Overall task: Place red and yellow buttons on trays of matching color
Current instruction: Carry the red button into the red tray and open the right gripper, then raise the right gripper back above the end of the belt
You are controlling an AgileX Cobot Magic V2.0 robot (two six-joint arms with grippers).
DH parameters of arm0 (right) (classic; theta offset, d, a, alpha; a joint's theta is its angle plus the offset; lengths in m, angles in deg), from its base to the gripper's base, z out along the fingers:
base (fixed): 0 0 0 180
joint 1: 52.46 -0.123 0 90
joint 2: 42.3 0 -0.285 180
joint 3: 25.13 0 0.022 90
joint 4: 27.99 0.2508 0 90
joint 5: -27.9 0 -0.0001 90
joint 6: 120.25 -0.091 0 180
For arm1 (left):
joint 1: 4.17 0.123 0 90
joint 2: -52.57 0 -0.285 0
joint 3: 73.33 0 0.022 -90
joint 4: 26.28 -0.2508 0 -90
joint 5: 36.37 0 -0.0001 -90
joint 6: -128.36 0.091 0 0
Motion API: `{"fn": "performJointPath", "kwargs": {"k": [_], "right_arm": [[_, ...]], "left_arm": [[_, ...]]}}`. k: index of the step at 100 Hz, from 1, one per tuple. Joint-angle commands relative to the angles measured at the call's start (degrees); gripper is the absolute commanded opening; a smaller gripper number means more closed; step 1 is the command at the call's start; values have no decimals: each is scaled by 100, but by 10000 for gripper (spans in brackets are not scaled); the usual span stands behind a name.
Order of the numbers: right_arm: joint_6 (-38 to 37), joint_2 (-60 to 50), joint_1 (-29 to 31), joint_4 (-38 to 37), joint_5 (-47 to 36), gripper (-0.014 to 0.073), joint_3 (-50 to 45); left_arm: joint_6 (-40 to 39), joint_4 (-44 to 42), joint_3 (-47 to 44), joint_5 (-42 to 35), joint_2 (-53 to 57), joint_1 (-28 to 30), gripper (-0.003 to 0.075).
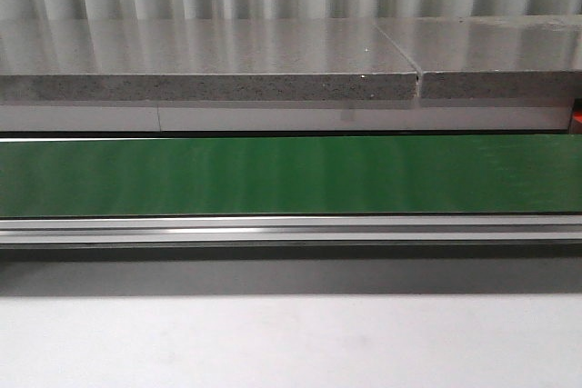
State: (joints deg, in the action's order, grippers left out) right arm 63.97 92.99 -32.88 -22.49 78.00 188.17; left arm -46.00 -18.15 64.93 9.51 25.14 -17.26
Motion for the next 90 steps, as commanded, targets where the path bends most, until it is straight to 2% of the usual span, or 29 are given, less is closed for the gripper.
{"fn": "performJointPath", "kwargs": {"k": [1, 21, 28, 40, 52, 60, 73, 90], "right_arm": [[13, -488, 33, 19, -258, 589, 201], [77, -892, 8, 15, -186, 585, 190], [143, -1069, -52, 15, -72, 556, 190], [171, -1380, -226, 4, 197, 402, 183], [171, -1737, -374, -2, 404, 162, 59], [171, -2045, -420, -2, 442, 41, -163], [171, -2577, -420, -2, 411, -69, -620], [171, -3374, -433, 3, 135, -71, -1388]], "left_arm": [[5, 55, 145, -456, -59, -38, -20], [5, 55, 145, -456, -59, -38, -20], [5, 55, 145, -456, -59, -38, -20], [5, 55, 145, -456, -59, -38, -20], [5, 55, 145, -456, -59, -38, -20], [5, 55, 145, -456, -59, -38, -20], [5, 55, 145, -456, -59, -38, -20], [5, 55, 145, -456, -59, -38, -20]]}}
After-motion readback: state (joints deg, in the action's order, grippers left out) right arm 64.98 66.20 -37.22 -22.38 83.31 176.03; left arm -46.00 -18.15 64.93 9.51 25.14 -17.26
